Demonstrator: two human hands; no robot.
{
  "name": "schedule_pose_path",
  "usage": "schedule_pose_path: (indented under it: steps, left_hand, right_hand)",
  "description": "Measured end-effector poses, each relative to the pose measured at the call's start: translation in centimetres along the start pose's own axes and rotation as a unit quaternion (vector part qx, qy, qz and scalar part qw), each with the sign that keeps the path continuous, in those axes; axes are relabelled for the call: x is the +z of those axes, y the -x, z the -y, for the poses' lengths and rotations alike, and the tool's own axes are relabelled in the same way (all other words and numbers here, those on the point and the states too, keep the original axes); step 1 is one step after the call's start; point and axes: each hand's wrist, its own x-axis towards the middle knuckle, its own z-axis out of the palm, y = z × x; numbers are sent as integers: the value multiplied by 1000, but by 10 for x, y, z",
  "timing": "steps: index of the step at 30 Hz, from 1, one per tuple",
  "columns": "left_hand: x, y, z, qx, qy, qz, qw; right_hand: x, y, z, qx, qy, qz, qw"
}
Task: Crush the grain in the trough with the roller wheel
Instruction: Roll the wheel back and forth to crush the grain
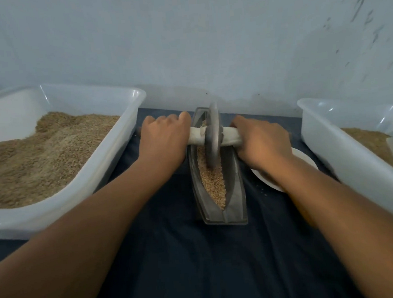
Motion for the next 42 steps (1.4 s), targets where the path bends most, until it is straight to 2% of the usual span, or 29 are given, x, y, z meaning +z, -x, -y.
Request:
schedule_pose_path:
  steps: [13, 19, 26, 33, 42]
  left_hand:
    - [-36, 54, -3, 30, -28, 2, 999]
    - [-39, 62, 5, 21, 46, 31, 998]
    - [-31, 40, 1, 28, -16, 31, 999]
    - [-11, 2, 0, 16, -29, 42, 999]
    - [10, -29, 0, 2, -24, -1, 1000]
  right_hand:
    - [-27, 66, 16, -22, 10, -44, 999]
    - [-36, 72, 19, -53, 47, -87, 994]
    - [-16, 52, 10, -34, 24, -49, 998]
    - [-1, 19, 1, -15, 24, -7, 1000]
    - [9, -28, -9, 34, -9, 67, 997]
